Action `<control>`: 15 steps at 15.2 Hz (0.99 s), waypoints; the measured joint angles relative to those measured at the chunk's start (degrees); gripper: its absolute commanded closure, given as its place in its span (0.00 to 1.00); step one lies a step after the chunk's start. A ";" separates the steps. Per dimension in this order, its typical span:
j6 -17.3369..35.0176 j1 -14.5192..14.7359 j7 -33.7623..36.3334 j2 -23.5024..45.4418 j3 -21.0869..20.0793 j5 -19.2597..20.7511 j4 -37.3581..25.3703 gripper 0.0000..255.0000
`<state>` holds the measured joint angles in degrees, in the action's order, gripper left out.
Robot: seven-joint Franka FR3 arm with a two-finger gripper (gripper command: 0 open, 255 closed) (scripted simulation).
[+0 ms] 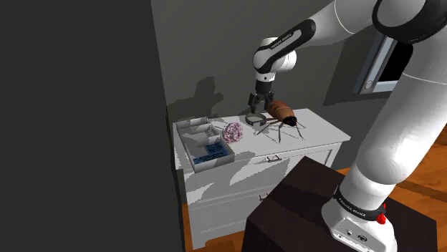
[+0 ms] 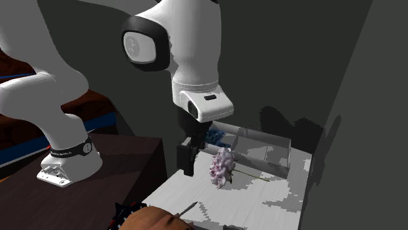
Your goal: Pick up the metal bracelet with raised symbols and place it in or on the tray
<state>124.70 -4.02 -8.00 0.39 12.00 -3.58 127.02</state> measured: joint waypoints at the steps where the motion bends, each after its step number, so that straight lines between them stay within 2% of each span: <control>1: 1.05 -0.13 -0.30 1.70 0.12 -0.36 -0.82 0.00; 6: 5.06 -1.53 -2.64 11.78 0.69 -2.79 -7.66 0.00; 12: 7.55 -3.96 -4.54 25.80 0.20 -5.96 -20.16 0.00; 15: 8.92 -4.36 -4.79 28.54 -0.10 -6.57 -21.62 0.00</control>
<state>133.63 -8.38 -12.78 28.93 11.90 -10.16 105.41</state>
